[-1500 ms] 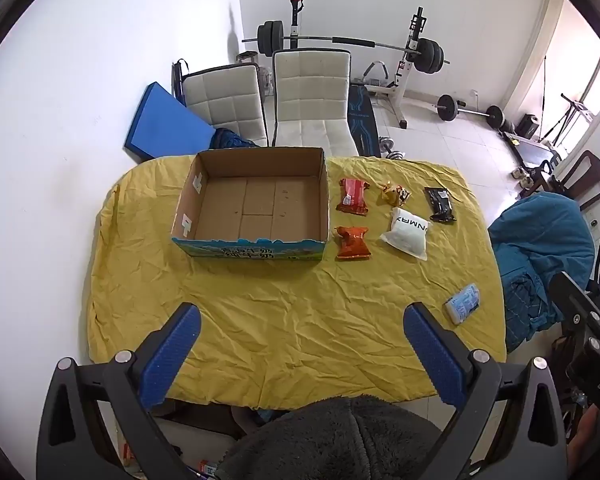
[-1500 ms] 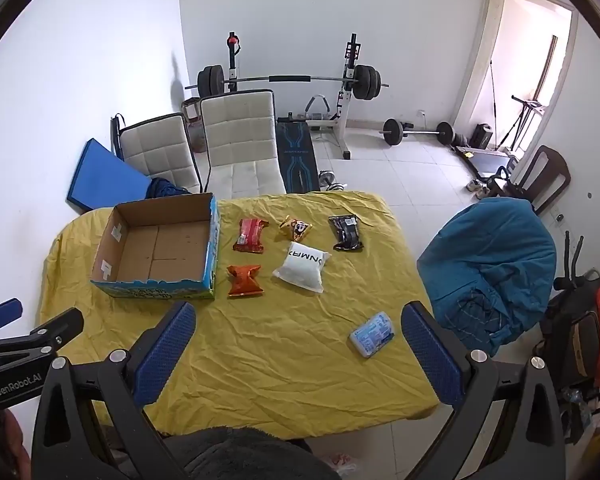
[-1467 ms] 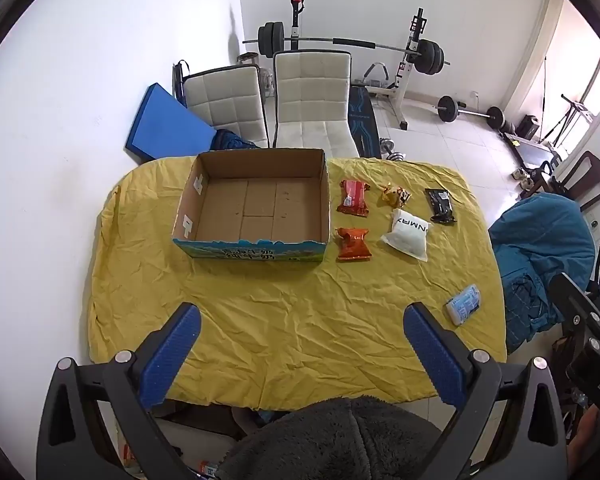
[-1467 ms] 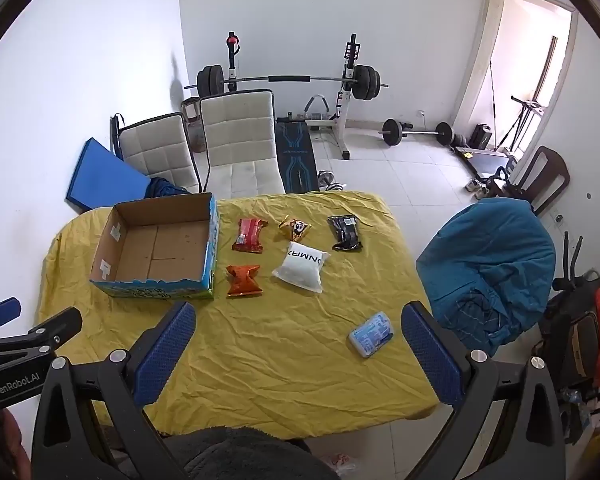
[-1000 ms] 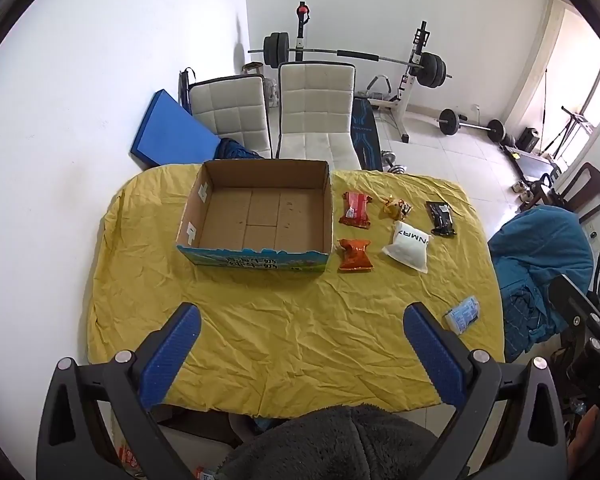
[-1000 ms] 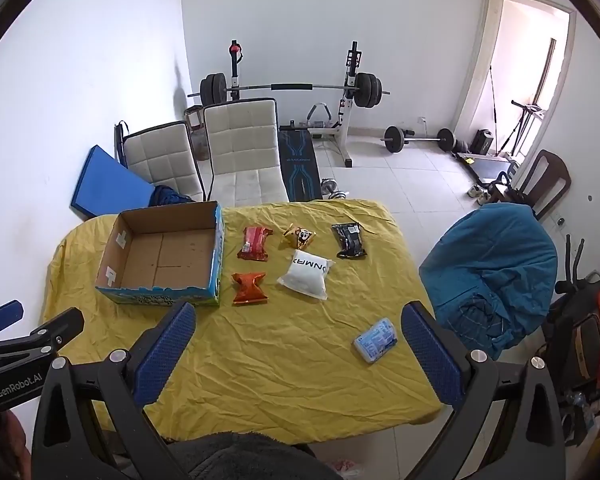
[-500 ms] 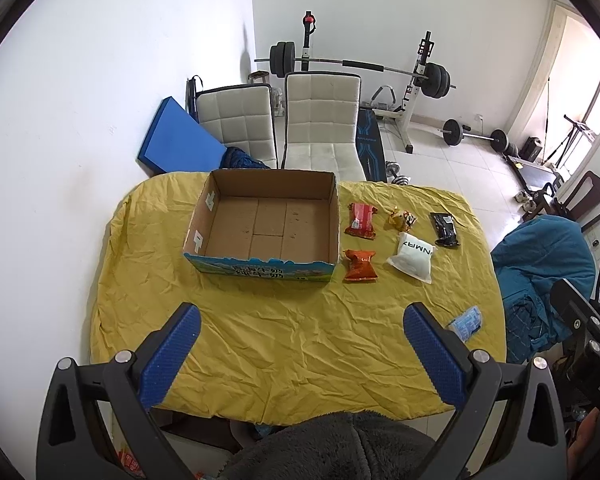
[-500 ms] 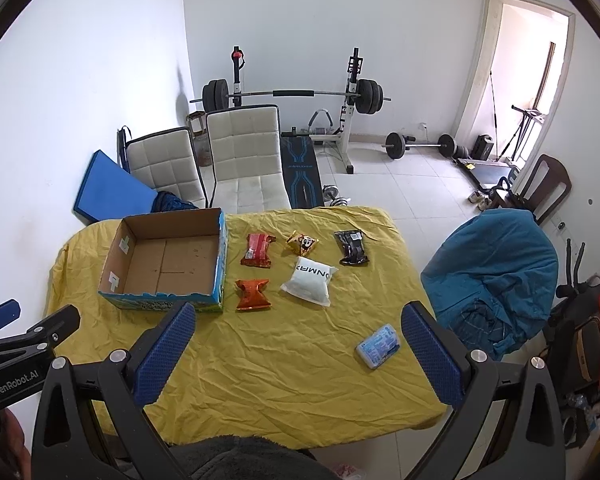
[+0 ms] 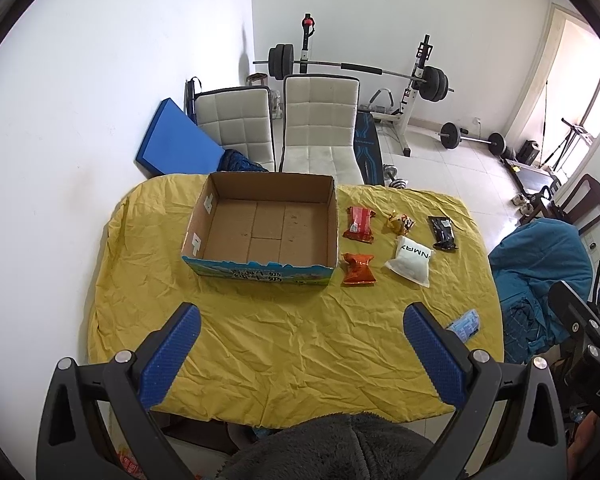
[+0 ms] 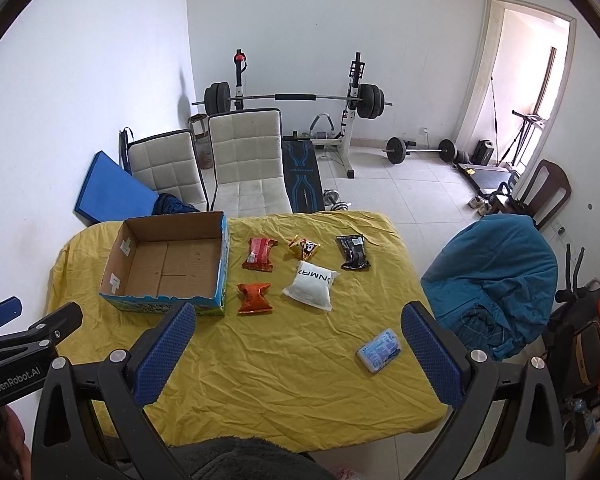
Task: Organize soft objects
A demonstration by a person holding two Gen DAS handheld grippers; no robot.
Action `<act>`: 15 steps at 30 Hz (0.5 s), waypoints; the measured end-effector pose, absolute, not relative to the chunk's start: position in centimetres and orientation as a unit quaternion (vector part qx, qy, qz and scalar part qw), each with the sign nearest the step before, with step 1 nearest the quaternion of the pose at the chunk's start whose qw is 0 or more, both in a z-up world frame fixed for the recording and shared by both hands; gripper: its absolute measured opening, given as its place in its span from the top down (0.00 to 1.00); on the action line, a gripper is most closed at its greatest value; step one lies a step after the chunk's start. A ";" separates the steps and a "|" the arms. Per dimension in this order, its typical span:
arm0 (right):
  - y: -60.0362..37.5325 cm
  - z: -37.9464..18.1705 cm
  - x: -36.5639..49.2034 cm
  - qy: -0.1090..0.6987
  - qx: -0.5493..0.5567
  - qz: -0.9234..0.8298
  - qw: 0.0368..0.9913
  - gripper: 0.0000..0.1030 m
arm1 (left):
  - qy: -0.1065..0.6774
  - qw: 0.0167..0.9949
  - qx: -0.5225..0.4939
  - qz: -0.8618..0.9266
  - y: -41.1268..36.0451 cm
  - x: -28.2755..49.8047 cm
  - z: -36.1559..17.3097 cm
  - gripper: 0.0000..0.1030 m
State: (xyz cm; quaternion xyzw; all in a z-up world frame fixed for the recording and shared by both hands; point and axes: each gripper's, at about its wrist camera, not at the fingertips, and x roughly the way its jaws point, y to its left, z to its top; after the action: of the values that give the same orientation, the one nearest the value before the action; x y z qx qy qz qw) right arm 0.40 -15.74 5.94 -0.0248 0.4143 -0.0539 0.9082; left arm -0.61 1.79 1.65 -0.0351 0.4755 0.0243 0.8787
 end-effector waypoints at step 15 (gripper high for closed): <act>-15.7 5.9 0.3 0.408 -0.020 -0.051 0.911 0.00 | 0.471 0.881 -0.039 0.025 2.2 -0.5 1.7 0.00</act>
State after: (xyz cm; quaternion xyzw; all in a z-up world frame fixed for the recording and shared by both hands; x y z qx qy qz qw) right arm 0.35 -15.74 5.95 -0.0204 0.4081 -0.0509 0.9113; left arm -0.45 2.18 1.73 -0.0392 0.4709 0.0253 0.8809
